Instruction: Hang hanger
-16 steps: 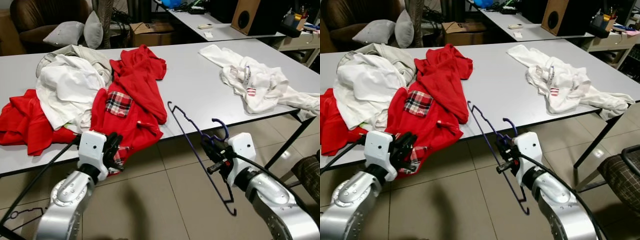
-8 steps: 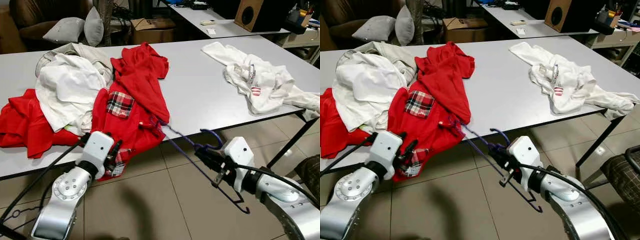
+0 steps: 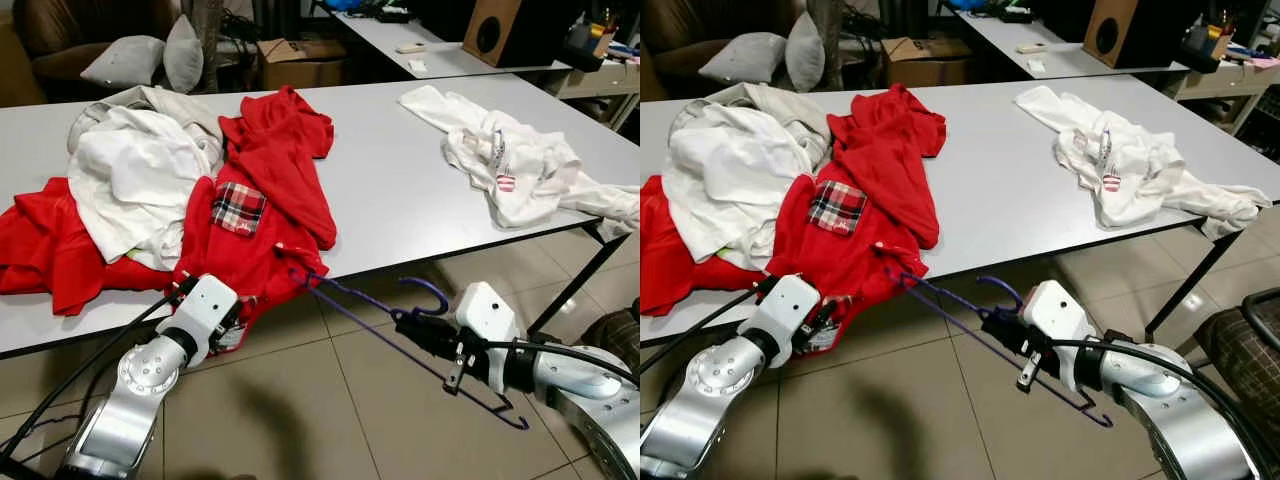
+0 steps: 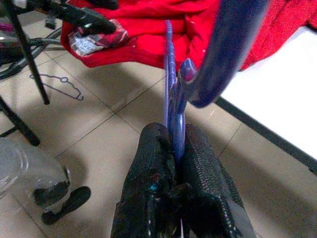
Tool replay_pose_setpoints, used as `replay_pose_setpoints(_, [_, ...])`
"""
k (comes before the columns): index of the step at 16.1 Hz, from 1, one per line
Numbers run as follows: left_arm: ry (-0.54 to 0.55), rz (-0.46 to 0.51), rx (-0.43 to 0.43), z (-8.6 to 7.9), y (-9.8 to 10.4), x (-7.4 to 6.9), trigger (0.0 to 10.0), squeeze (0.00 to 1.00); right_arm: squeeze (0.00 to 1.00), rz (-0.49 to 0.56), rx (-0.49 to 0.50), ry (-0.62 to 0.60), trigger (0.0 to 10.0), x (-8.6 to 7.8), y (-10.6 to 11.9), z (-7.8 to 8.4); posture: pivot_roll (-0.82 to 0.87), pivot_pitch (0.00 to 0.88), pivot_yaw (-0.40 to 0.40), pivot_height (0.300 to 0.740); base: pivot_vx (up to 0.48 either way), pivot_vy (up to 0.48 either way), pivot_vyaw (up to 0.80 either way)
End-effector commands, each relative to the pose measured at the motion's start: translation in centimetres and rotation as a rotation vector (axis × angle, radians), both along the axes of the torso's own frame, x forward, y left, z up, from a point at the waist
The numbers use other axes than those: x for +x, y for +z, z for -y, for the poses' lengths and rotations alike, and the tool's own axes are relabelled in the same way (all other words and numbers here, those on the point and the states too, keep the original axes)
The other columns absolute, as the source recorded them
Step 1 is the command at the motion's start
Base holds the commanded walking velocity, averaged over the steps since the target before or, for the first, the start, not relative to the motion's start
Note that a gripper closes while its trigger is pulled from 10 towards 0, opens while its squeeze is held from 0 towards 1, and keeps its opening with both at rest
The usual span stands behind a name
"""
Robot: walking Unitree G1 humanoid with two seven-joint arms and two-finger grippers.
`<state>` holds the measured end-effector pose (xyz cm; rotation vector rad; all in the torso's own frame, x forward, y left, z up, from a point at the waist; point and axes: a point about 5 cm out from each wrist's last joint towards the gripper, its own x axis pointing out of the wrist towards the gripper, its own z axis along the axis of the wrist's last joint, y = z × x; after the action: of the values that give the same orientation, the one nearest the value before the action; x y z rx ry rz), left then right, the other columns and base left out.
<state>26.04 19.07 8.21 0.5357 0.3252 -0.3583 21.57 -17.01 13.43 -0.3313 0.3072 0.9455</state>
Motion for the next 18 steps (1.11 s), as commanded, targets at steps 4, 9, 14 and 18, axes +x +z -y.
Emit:
replay_pose_setpoints(4, [-0.008,-0.026,0.048,-0.2,-0.5,0.7,0.0,0.0,0.0,-0.042,-0.017,0.086,10.0,-1.1,0.5,0.5,0.04,0.001,-0.041,0.74,0.0,0.0,0.0])
replay_pose_setpoints(9, [0.013,-0.022,0.086,-0.9,-0.2,0.8,2.9,0.0,0.0,-0.038,-0.037,0.093,10.0,-1.1,0.8,1.4,0.04,0.0,-0.042,0.74,0.0,0.0,0.0])
replay_pose_setpoints(14, [0.026,-0.023,0.088,-1.4,0.1,0.7,0.0,0.0,0.0,-0.034,-0.038,0.091,10.0,-1.1,0.9,1.9,0.04,0.0,-0.036,0.74,0.0,0.0,0.0])
replay_pose_setpoints(18, [0.017,-0.024,0.065,-1.5,0.2,0.6,0.0,0.0,0.0,-0.026,-0.034,0.084,10.0,-1.1,0.8,2.1,0.05,0.0,-0.029,0.74,0.0,0.0,0.0])
